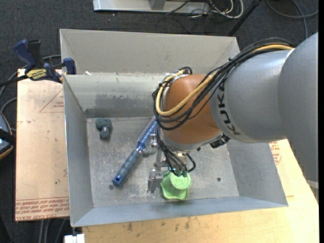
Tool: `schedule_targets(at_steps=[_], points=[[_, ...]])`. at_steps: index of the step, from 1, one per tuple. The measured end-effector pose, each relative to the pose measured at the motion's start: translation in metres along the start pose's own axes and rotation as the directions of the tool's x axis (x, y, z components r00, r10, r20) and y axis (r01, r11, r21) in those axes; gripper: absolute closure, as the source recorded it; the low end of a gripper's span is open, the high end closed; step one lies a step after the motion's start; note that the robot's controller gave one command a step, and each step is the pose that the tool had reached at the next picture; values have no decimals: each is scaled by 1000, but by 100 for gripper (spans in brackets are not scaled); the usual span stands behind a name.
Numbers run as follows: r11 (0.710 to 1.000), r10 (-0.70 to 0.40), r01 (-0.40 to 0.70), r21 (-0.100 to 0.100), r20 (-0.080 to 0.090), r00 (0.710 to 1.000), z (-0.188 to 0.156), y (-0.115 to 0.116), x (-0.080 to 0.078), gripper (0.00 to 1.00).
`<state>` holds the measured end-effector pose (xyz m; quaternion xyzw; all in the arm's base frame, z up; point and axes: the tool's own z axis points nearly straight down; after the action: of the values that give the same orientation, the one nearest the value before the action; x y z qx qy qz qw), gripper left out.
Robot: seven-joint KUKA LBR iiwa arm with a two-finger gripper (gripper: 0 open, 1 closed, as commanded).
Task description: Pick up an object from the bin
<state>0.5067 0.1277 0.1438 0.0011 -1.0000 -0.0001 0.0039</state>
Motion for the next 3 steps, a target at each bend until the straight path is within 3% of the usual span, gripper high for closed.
schedule_targets(at_steps=[1, 2, 3], points=[[987, -160, 160, -2, 27, 987, 43, 24, -17, 0], [1000, -3, 3, -12, 41, 999, 50, 33, -35, 0], [963, -271, 271, -1, 28, 962, 68, 56, -52, 0]])
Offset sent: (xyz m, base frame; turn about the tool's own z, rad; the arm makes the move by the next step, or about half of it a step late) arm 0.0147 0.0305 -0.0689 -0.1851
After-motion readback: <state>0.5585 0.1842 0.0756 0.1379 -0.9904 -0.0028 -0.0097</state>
